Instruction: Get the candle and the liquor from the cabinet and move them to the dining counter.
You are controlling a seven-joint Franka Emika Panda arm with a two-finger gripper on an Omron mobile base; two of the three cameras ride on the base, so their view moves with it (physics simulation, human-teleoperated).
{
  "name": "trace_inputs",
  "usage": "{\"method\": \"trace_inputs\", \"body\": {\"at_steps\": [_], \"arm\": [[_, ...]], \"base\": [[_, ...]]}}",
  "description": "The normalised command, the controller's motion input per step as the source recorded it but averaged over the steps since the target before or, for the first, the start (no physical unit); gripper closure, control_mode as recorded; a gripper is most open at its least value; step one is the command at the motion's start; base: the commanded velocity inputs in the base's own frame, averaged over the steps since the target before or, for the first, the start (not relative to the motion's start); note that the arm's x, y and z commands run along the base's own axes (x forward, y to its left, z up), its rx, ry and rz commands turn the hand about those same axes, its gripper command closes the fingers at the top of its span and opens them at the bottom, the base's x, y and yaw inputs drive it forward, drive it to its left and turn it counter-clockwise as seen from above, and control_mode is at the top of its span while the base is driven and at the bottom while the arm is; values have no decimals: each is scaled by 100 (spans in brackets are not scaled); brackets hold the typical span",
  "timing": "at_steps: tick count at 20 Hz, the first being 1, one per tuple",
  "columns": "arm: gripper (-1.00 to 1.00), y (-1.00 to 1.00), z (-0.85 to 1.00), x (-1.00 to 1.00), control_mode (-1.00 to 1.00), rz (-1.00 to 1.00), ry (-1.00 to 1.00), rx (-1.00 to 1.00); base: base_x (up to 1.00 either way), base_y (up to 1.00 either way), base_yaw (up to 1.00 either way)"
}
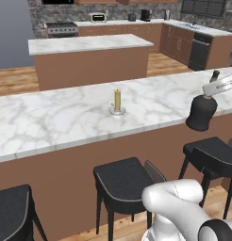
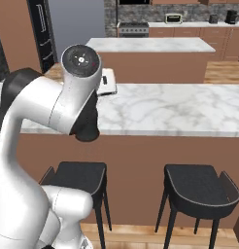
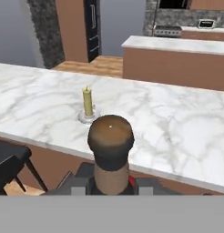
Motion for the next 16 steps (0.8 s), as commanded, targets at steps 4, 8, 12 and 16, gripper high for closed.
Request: {"method": "trace_inputs", "body": {"at_steps": [4, 8, 12, 16], "arm": [[100, 0, 14, 51, -100, 18, 0, 0], [100, 6, 0, 40, -100, 10, 1, 0], [100, 3, -6, 50, -100, 9, 0, 0], [100, 0, -17, 54, -100, 9, 0, 0]], "base": [[0, 0, 0], [0, 0, 0], [0, 0, 0], [0, 0, 0]]}}
